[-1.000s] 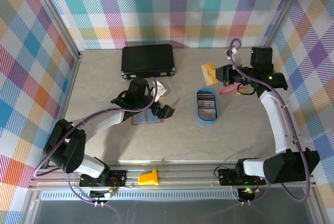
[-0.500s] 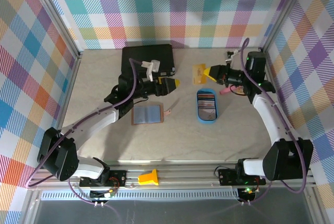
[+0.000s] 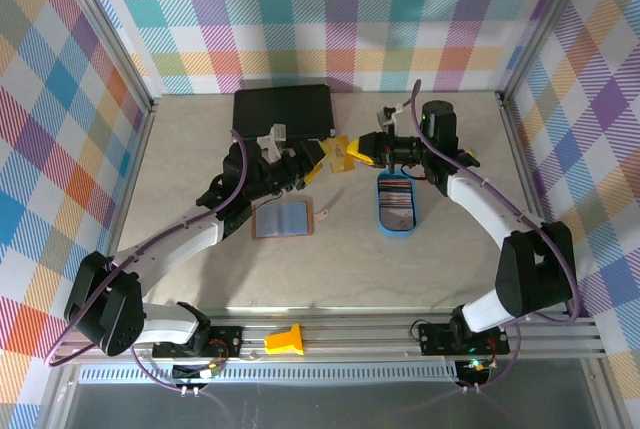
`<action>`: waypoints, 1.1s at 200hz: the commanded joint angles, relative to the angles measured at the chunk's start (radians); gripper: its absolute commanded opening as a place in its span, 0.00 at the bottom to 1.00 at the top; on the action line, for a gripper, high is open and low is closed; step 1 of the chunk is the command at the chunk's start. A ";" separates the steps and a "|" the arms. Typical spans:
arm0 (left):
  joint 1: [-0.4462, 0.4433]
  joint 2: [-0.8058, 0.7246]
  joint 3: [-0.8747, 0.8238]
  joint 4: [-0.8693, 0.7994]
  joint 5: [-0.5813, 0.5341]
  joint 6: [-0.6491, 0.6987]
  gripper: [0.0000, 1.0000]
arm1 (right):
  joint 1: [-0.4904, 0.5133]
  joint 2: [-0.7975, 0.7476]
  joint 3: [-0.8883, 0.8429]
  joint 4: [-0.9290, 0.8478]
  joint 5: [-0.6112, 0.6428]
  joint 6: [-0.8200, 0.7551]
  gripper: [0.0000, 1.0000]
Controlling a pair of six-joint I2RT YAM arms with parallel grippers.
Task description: Put the credit cards into the card holder
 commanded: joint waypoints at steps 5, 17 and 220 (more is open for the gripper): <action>-0.002 -0.010 -0.015 0.081 -0.020 -0.073 0.67 | 0.001 0.023 0.010 0.098 -0.009 0.072 0.00; -0.002 -0.003 -0.018 0.103 -0.023 -0.082 0.66 | 0.001 0.029 0.010 0.105 -0.008 0.079 0.00; -0.015 0.072 -0.040 0.341 -0.011 -0.160 0.00 | -0.056 0.028 -0.002 0.049 -0.083 0.036 0.40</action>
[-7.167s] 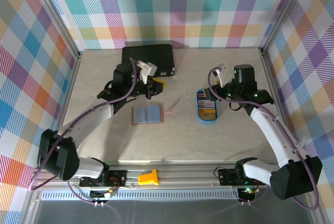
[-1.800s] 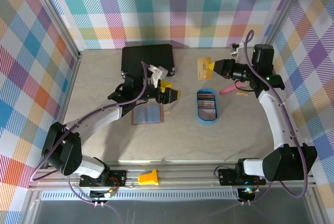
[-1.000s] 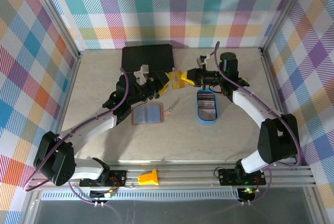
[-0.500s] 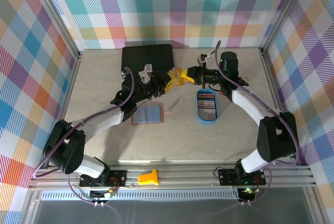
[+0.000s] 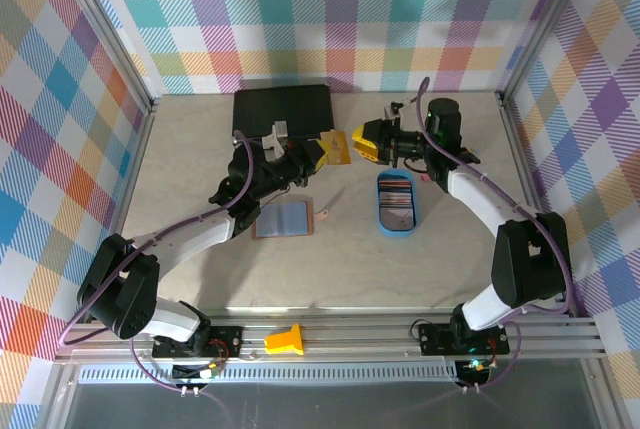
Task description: Put the credit cards into the card holder
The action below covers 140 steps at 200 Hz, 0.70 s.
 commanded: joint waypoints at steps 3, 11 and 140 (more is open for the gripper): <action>-0.008 -0.028 -0.005 0.058 0.027 0.016 0.00 | -0.007 -0.022 0.000 -0.062 -0.094 -0.082 0.40; -0.008 -0.029 -0.001 0.053 0.035 0.023 0.00 | -0.006 -0.026 -0.007 -0.060 -0.118 -0.096 0.40; -0.007 -0.022 -0.014 0.067 0.048 0.023 0.00 | 0.036 -0.022 -0.067 0.128 -0.130 0.011 0.21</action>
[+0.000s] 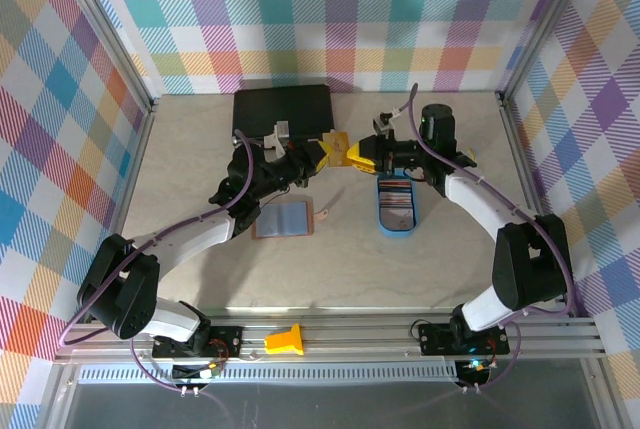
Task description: Put the credit cards into the card holder
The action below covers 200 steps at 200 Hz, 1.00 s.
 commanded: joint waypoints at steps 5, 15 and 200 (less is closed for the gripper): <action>-0.006 -0.024 -0.013 0.051 0.010 0.011 0.00 | 0.004 -0.007 -0.030 0.166 0.005 0.101 0.20; -0.007 -0.026 -0.017 0.051 0.008 0.013 0.00 | 0.008 -0.005 -0.039 0.198 0.010 0.120 0.19; 0.462 -0.386 -0.263 -0.741 0.244 0.548 1.00 | 0.200 -0.140 -0.285 0.069 0.563 -0.222 0.00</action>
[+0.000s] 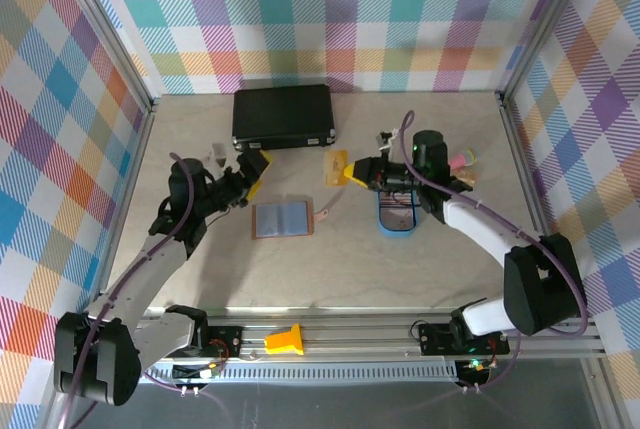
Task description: Put the credit cards into the card holder
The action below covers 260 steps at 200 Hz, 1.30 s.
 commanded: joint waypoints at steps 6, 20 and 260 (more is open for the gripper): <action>0.064 -0.004 -0.038 -0.251 0.097 0.239 1.00 | 0.088 0.009 -0.067 0.058 0.215 -0.078 0.00; 0.079 0.003 -0.050 -0.261 0.137 0.323 1.00 | 0.139 0.034 -0.062 0.068 0.266 -0.103 0.00; 0.236 0.124 -0.097 -0.354 0.051 0.322 0.90 | 0.402 0.437 0.230 -0.083 0.437 -0.152 0.00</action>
